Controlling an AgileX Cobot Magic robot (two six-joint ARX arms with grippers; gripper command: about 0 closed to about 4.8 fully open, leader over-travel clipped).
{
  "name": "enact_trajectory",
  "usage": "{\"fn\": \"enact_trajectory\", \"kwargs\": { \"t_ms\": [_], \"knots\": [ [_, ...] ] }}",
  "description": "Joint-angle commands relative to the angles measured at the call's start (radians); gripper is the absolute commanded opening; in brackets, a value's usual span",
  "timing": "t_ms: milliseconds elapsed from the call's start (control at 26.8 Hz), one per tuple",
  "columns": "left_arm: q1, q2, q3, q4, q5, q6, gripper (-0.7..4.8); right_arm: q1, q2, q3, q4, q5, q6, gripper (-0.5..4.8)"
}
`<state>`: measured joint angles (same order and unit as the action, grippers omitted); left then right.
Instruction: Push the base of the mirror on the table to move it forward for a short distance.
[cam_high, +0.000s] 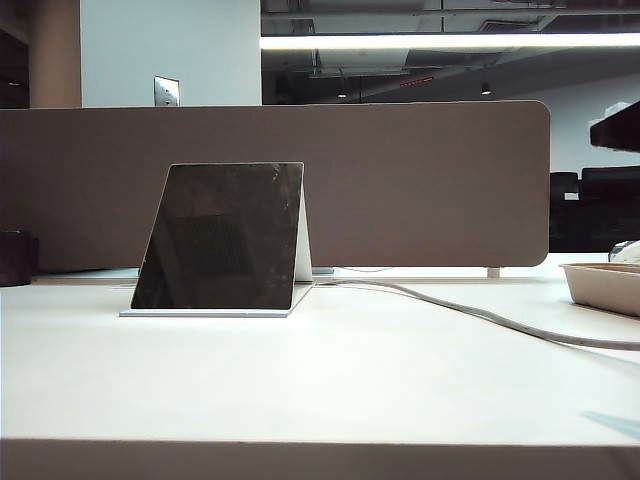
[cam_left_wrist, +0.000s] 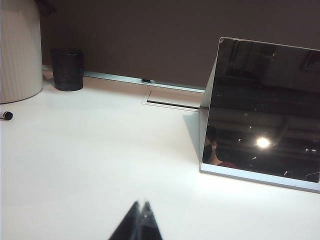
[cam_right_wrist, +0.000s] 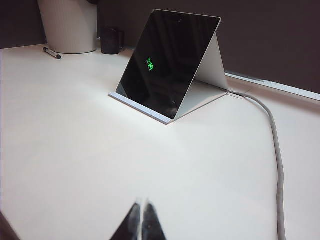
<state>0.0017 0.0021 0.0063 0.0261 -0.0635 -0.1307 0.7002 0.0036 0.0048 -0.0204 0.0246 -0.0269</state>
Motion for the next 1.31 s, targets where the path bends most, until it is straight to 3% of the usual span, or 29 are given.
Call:
{"fn": "enact_trajectory", "kwargs": {
  "t_ms": [37,149,262,411,1308],
  "knots": [
    [0.001,0.001,0.001,0.018,0.0,0.003,-0.01,0.002,0.0,0.001,0.014,-0.001,-0.001,0.22],
    [0.001,0.001,0.001,0.032,0.011,0.012,-0.01,0.001,0.0,0.001,0.014,-0.001,-0.001,0.22],
    [0.001,0.001,0.001,0.036,0.087,0.08,-0.01,0.001,0.0,0.001,0.014,-0.001,0.0,0.22],
    [0.001,0.001,0.001,0.036,0.087,0.098,-0.01,0.001,0.0,0.001,0.014,-0.001,-0.001,0.22],
    [0.0,0.001,0.001,0.013,0.087,0.105,-0.01,0.001,0.0,0.001,0.014,-0.001,-0.001,0.22]
  ]
}}
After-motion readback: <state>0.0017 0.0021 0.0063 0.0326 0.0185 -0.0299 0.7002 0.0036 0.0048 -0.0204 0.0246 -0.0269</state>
